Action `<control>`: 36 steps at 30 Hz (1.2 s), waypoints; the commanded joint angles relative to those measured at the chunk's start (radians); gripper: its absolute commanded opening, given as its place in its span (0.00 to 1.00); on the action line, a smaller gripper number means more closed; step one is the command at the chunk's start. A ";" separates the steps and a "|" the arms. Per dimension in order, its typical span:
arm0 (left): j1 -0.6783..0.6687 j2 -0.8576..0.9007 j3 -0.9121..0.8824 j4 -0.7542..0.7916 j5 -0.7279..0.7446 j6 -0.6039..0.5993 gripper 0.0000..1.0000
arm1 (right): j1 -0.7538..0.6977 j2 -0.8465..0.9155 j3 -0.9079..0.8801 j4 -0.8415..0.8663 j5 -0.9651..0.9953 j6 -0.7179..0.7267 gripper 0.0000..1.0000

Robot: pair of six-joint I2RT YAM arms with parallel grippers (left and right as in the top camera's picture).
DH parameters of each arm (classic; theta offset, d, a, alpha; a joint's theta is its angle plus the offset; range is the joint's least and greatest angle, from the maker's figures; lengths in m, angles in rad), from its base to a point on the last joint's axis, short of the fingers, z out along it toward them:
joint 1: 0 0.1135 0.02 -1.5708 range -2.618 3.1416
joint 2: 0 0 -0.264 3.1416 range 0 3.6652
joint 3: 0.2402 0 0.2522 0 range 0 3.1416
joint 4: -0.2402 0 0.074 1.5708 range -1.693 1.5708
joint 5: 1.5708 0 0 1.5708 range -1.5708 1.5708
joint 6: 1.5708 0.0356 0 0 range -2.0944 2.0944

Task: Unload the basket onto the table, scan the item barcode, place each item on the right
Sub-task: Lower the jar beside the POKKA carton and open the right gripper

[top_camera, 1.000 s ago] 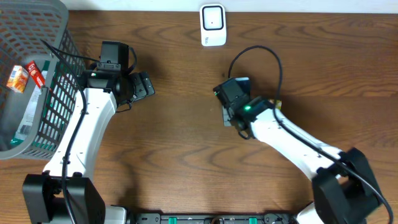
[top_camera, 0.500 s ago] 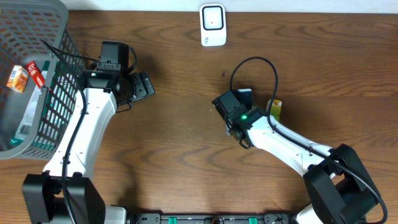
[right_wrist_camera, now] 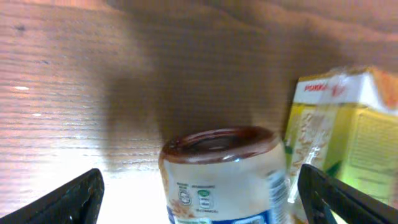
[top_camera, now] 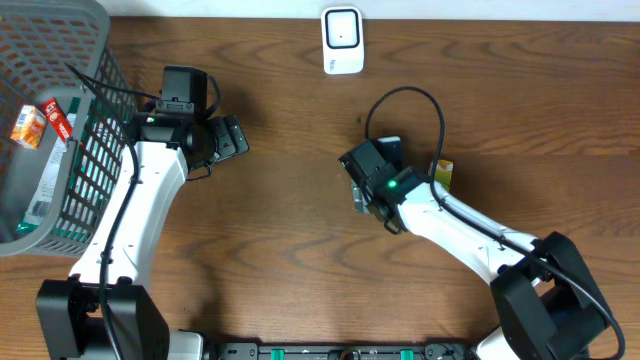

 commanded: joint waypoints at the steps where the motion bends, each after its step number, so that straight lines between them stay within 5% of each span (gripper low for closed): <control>1: 0.003 -0.009 0.018 -0.002 -0.012 0.001 0.95 | -0.001 -0.047 0.113 -0.051 0.014 -0.055 0.94; 7: 0.003 -0.009 0.018 -0.002 -0.012 0.001 0.95 | -0.031 -0.085 0.267 -0.195 -0.076 -0.156 0.94; 10: 0.003 -0.009 0.018 -0.002 -0.012 0.001 0.95 | -0.071 -0.084 0.289 -0.220 -0.335 -0.216 0.74; 12: 0.003 -0.009 0.018 -0.002 -0.012 0.001 0.95 | -0.076 -0.077 0.276 -0.212 -0.415 -0.216 0.49; 15: 0.003 -0.009 0.018 -0.002 -0.012 0.001 0.95 | -0.056 -0.057 0.252 -0.200 -0.408 -0.215 0.23; 26: 0.003 -0.009 0.018 -0.002 -0.012 0.001 0.95 | 0.017 0.028 0.094 -0.006 -0.299 -0.129 0.15; 36: 0.003 -0.009 0.018 -0.002 -0.012 0.001 0.95 | 0.082 0.142 0.066 -0.013 -0.001 -0.090 0.12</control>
